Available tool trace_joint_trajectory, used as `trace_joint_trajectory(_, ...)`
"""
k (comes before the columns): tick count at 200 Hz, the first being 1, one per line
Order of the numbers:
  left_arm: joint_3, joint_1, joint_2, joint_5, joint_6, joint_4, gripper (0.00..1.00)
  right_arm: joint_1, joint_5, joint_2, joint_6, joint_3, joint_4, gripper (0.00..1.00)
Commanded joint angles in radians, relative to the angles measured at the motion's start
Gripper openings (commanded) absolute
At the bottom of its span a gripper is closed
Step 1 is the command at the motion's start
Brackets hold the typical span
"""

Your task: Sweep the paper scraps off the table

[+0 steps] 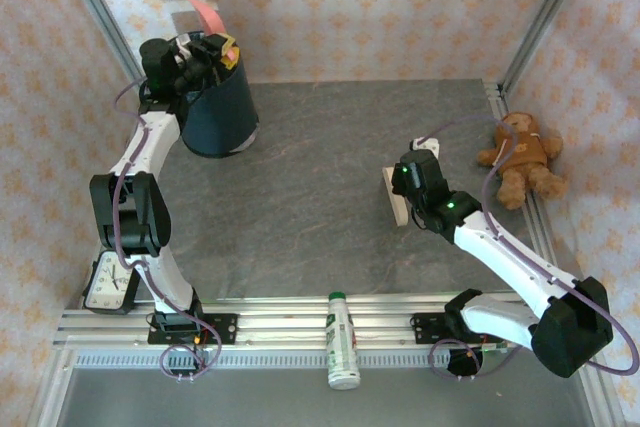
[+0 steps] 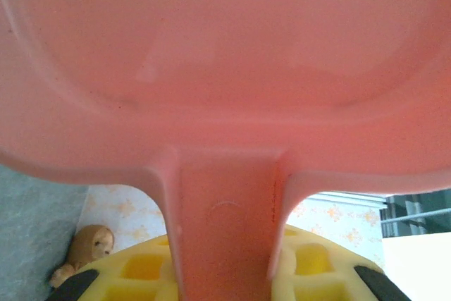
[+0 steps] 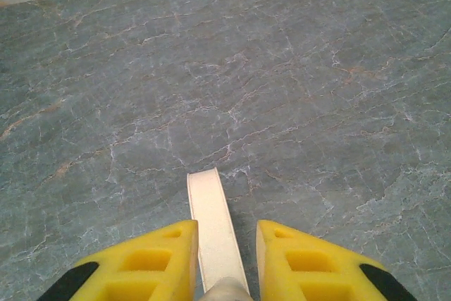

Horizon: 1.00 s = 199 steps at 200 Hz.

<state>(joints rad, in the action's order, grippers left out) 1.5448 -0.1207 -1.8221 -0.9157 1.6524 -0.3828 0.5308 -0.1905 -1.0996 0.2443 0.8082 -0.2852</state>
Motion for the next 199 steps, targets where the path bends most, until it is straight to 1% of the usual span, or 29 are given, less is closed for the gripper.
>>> trace_joint_trajectory(1,-0.028,-0.008,0.046,0.004,0.091,-0.16,0.0,-0.005,-0.012,-0.005,0.018,0.016,0.01,0.0)
trace_joint_trajectory(40,-0.076,-0.008,0.041,0.026,0.236,-0.323,0.0,-0.005,-0.012,-0.006,0.017,0.016,0.011,0.0)
trace_joint_trajectory(86,-0.11,-0.008,0.03,0.042,0.359,-0.454,0.0,-0.006,-0.01,-0.011,0.02,0.016,0.013,0.0)
trace_joint_trajectory(104,-0.121,-0.008,0.026,0.046,0.383,-0.486,0.0,-0.004,-0.008,-0.011,0.021,0.016,0.014,0.0)
trace_joint_trajectory(164,-0.109,-0.008,0.041,0.02,0.331,-0.446,0.0,-0.006,-0.01,-0.006,0.025,0.017,0.012,0.0)
trace_joint_trajectory(183,-0.097,-0.008,0.069,0.005,0.227,-0.347,0.0,-0.006,-0.01,-0.002,0.03,0.016,0.015,0.0)
trace_joint_trajectory(199,-0.09,-0.008,0.111,0.005,0.091,-0.185,0.0,-0.005,-0.01,0.0,0.032,0.014,0.016,0.0)
